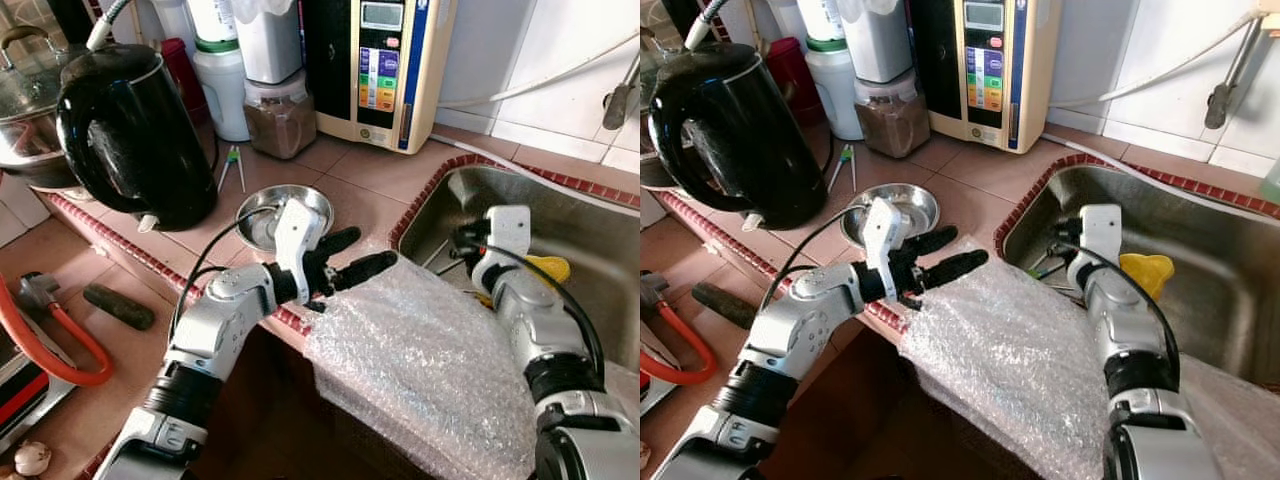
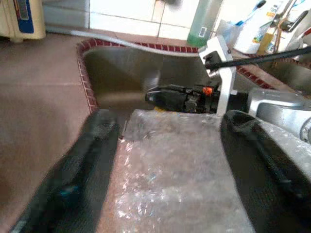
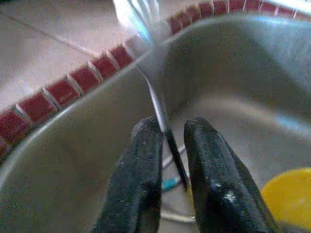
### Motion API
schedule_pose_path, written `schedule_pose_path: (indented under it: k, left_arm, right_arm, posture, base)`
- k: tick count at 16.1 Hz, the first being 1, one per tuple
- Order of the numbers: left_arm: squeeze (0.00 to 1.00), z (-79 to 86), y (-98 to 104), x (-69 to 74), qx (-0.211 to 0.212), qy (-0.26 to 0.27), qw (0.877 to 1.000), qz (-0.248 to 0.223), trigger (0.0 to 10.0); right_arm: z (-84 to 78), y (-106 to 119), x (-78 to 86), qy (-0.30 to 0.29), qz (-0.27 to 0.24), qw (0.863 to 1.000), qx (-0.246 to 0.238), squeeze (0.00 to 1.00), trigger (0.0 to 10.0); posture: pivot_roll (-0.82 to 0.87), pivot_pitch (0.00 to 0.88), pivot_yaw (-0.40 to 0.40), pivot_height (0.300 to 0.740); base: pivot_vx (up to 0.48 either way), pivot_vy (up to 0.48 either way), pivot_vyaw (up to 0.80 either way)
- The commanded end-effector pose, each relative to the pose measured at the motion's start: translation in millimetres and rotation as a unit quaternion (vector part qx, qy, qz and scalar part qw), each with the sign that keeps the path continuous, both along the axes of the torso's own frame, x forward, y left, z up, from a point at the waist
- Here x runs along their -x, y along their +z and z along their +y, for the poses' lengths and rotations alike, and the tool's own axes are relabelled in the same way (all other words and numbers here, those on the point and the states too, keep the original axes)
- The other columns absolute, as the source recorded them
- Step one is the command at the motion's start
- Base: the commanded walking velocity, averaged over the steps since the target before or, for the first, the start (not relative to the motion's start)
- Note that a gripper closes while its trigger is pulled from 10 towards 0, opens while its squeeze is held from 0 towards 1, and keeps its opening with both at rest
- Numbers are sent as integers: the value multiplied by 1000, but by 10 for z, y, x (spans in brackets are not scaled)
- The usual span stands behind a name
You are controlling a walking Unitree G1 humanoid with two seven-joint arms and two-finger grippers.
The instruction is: Kitchen organization
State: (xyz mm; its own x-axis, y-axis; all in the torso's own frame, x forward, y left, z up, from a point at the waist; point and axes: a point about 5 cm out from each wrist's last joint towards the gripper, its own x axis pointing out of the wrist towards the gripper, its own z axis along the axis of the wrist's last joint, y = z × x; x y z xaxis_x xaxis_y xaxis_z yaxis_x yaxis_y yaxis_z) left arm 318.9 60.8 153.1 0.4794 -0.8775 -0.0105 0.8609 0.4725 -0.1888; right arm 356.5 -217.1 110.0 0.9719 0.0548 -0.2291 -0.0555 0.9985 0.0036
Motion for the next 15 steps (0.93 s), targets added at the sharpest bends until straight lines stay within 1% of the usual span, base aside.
schedule_pose_path:
  k: [1,3,5,7,8,9,11,12,13,14,15]
  left_arm:
    - [1000,-11,46,-22,-9,-9,1000,-14,10000]
    - [1000,-34,44,-13,-13,-21,1000,-14,10000]
    - [1000,-63,22,2,-28,-43,999,-18,10000]
    - [1000,-62,26,-24,-30,-38,999,-25,10000]
    - [1000,-32,52,-56,-26,-16,999,-33,10000]
    - [1000,12,109,-110,-18,14,999,-47,10000]
    - [1000,117,213,-227,9,84,995,-58,10000]
    - [1000,192,267,-294,23,130,989,-66,10000]
    - [1000,225,286,-317,31,148,986,-68,10000]
    - [1000,325,320,-374,41,201,976,-78,10000]
    - [1000,413,333,-415,55,244,965,-76,10000]
  right_arm:
    - [24,-51,18,-1,11,1000,-7,1000,10000]
    - [45,-35,25,9,-4,1000,-16,1000,10000]
    - [18,-8,35,0,-18,1000,-11,1000,10000]
    - [30,-2,69,-2,-34,999,-8,1000,10000]
    - [69,25,84,-1,-46,999,-18,1000,10000]
    - [152,112,97,10,-76,996,-54,1000,10000]
    - [286,203,133,34,-117,992,-44,1000,10000]
    - [361,243,161,48,-137,989,-37,1000,10000]
    - [389,257,174,53,-145,988,-30,1000,10000]
    - [459,305,215,66,-164,984,-16,1000,10000]
    - [517,351,253,79,-180,981,-7,1000,10000]
  posture:
    - [-98,18,92,740]
    - [-100,20,96,740]
    - [-108,22,107,740]
    - [-102,20,106,740]
    - [-97,18,103,740]
    - [-90,16,100,740]
    - [-84,14,97,740]
    - [-82,14,90,740]
    - [-82,14,90,740]
    - [-78,13,83,740]
    - [-78,13,81,740]
  base:
    - [0,0,0]
    - [0,0,0]
    - [0,0,0]
    - [0,0,0]
    - [0,0,0]
    - [0,0,0]
    - [0,0,0]
    - [0,0,0]
    - [0,0,0]
    - [0,0,0]
    - [0,0,0]
